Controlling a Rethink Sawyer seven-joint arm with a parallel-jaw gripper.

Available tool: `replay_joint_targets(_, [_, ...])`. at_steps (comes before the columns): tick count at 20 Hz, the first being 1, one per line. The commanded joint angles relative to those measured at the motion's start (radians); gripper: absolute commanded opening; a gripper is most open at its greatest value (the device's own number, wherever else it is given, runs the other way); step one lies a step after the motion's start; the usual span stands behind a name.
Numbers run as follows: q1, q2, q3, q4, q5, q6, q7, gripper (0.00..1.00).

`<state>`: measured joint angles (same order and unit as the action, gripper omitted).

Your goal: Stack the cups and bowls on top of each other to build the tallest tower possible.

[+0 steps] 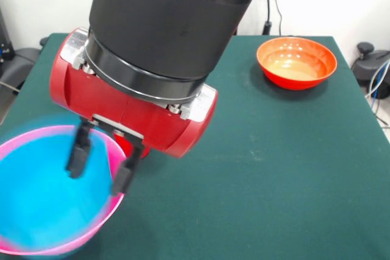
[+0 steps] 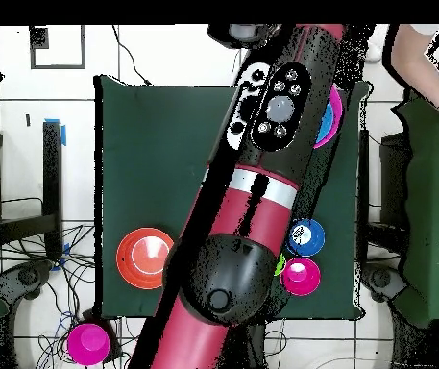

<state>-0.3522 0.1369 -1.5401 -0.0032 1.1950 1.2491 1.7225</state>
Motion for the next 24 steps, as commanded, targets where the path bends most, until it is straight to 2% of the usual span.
replay_joint_targets(1, [0.004, 0.005, 0.001, 0.02, -0.045, 0.044, -0.162, 1.0])
replay_joint_targets(8, [0.004, 0.003, 0.007, 0.021, -0.044, 0.044, -0.159, 1.0])
replay_joint_targets(11, [-0.002, 0.004, -0.017, 0.015, -0.021, 0.044, -0.159, 1.0])
replay_joint_targets(24, [0.001, 0.002, -0.016, 0.016, -0.022, 0.046, -0.156, 1.0])
